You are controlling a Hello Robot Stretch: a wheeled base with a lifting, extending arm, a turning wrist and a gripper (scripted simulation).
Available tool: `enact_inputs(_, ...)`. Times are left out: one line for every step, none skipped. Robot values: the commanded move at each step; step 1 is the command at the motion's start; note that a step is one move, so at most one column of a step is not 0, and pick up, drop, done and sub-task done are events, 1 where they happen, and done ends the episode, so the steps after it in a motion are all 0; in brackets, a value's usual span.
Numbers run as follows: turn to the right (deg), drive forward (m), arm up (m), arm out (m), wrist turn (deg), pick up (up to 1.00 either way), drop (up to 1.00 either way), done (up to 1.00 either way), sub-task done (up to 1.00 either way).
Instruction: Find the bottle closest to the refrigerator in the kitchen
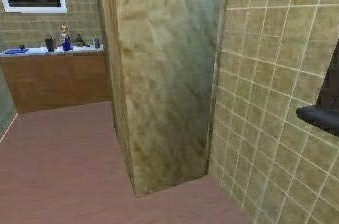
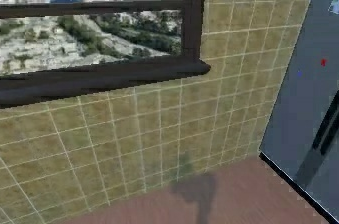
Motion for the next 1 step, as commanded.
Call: enact_inputs(-9.0,0.00,0.00,0.00,0.0,0.00,0.00,0.00,0.00)
